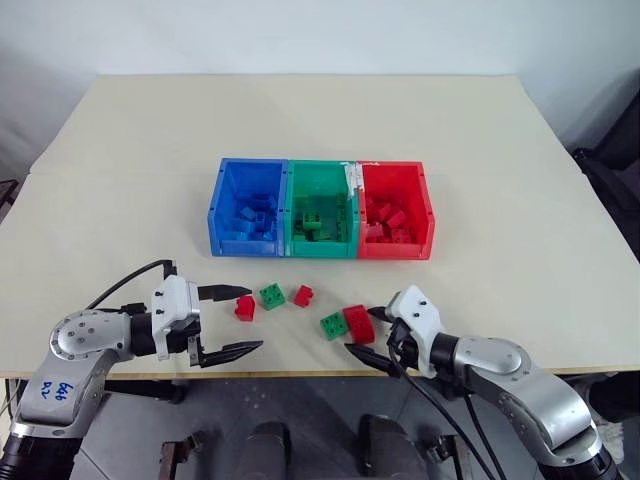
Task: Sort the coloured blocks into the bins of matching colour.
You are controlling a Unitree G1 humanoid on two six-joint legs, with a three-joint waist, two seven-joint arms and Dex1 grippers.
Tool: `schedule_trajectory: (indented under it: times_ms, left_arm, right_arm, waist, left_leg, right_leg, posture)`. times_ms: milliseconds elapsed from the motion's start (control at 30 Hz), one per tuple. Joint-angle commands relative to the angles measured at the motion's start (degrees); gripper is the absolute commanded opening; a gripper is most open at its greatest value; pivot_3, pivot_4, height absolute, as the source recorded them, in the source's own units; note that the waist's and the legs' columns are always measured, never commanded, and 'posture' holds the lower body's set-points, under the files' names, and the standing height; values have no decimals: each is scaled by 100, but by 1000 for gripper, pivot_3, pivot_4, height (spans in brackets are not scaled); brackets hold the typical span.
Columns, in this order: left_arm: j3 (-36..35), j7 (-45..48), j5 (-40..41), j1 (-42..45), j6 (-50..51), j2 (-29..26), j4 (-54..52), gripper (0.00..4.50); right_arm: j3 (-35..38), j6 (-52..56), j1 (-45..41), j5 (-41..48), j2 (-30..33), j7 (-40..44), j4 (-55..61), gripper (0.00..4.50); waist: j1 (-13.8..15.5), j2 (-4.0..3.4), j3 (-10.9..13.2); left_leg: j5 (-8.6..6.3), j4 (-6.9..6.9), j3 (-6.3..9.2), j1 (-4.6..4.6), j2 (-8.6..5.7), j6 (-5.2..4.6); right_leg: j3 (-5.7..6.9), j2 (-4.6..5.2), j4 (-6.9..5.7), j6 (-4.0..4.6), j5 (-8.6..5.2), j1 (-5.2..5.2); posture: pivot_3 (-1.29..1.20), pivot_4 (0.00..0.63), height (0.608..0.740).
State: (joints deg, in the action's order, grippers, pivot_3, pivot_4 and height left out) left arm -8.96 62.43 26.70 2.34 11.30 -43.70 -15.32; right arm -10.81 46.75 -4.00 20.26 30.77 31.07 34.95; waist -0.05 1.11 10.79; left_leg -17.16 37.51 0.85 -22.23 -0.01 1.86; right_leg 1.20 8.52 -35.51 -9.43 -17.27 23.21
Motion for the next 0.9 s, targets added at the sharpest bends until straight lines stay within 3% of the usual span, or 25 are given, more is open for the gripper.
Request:
schedule_trajectory:
  times_ms: [33,133,167,333,500,733,900]
  left_arm:
    - [-3,76,103,106,-78,20,-47,4500]
    - [-2,104,113,171,-119,72,16,4500]
    - [-1,117,114,187,-131,85,34,4500]
    - [-113,-52,113,195,-188,231,52,4500]
    - [-568,-481,172,-126,-159,382,-66,4500]
    - [-1243,-773,259,-971,-101,429,-261,4500]
    - [-1433,-833,380,-1223,-38,415,-498,4500]
  right_arm:
    - [-49,-43,25,-58,-37,-69,-78,2581]
    - [102,-138,37,-14,92,34,-152,1515]
    - [161,-181,52,-1,164,94,-165,1442]
    - [787,-562,-91,239,236,289,-294,1444]
    - [1688,-1019,-992,828,-169,357,-810,1444]
    - [1577,-1771,-2615,75,-423,2,-2979,1444]
    - [1410,-2320,-3184,-188,-432,343,-3903,3101]
  waist:
    - [-1,0,0]
    - [-1,0,0]
    - [-1,0,0]
    - [11,0,0]
    - [-56,0,0]
    - [-105,2,-1]
    - [-80,1,0]
  left_leg:
    - [0,-1,0,0,0,0]
    - [0,-3,0,0,0,1]
    - [0,-3,0,0,0,1]
    - [0,2,0,-1,-1,0]
    - [0,3,-1,3,3,0]
    - [1,-7,-4,5,2,2]
    - [1,-8,-3,-3,2,2]
  right_leg:
    - [0,0,0,0,0,0]
    - [0,0,1,0,0,0]
    - [0,0,1,0,0,0]
    - [0,0,1,0,0,-2]
    - [-1,-2,1,-2,1,-5]
    - [-3,-1,6,-1,0,-3]
    - [0,-1,6,-1,0,2]
  posture:
    - [0,150,740]
    - [0,150,740]
    - [0,150,740]
    - [0,150,740]
    - [0,150,740]
    - [0,150,740]
    - [0,150,740]
